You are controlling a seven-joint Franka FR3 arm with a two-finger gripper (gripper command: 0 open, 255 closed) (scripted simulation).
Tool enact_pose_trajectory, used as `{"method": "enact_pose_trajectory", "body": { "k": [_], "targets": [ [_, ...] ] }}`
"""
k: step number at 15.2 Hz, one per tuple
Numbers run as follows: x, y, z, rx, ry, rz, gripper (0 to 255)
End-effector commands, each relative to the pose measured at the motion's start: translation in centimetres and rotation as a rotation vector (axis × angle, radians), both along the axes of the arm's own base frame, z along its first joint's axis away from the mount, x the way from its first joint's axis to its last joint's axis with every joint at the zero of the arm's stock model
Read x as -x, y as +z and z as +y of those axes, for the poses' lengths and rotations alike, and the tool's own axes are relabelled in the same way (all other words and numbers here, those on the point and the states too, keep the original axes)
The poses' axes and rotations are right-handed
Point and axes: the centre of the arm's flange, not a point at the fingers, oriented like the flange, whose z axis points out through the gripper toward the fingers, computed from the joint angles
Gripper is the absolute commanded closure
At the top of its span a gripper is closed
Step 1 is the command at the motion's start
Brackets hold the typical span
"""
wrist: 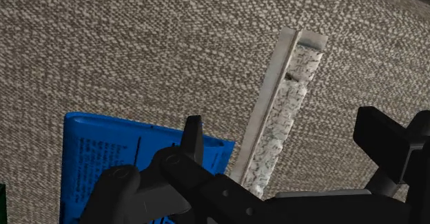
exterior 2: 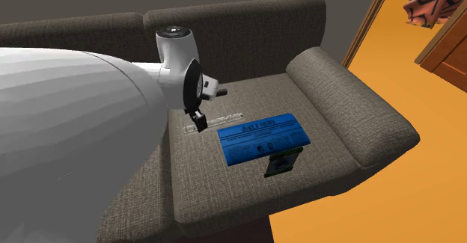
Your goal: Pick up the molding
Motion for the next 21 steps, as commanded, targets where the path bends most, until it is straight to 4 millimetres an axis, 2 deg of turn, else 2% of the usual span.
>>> {"method": "enact_pose_trajectory", "body": {
  "k": [1,5,12,15,16,21],
  "targets": [
    [-1.8,-2.0,-0.7,-0.02,-0.106,-0.002,0],
    [-5.1,-5.7,-2.4,-0.06,-0.303,-0.005,0],
    [-5.1,-9.4,-2.4,-0.06,-0.303,-0.005,0],
    [-5.1,-9.7,-2.4,-0.06,-0.303,-0.005,0],
    [-5.1,-9.8,-2.4,-0.06,-0.303,-0.005,255],
    [-5.1,-9.8,-2.4,-0.06,-0.303,-0.005,255]
  ]
}}
